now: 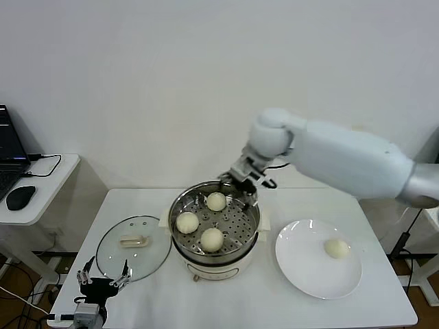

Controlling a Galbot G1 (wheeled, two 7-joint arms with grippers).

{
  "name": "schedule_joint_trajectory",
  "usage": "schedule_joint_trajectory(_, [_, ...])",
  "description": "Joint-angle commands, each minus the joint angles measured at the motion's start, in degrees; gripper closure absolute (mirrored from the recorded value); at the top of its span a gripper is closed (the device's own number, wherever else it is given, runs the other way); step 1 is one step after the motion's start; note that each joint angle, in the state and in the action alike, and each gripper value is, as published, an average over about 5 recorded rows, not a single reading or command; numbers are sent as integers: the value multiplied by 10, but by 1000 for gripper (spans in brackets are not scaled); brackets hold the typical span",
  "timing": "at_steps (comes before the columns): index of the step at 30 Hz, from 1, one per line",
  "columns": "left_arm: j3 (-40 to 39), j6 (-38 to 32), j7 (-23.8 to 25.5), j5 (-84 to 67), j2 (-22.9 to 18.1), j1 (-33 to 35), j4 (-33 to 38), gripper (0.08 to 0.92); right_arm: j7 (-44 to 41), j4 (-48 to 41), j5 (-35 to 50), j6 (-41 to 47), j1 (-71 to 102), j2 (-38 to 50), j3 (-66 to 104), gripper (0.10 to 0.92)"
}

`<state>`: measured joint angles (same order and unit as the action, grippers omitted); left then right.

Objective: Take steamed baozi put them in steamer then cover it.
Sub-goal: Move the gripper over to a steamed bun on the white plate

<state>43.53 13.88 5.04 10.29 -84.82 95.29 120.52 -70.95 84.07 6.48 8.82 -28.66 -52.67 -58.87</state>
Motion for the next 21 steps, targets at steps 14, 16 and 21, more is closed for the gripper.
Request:
schedule_joint_trajectory(14, [-12, 0, 4, 3, 1, 10, -5, 177, -33, -11, -208, 118, 294, 232, 214, 203])
schedule_joint_trajectory(16, [-9, 0, 4, 3, 3, 12, -5, 177, -30, -21, -217, 113, 308, 229, 221, 203])
schedule_joint_trajectory(21, [-7, 0, 4, 4, 1, 15, -7, 177, -8, -44, -235, 106, 333, 219, 220, 203])
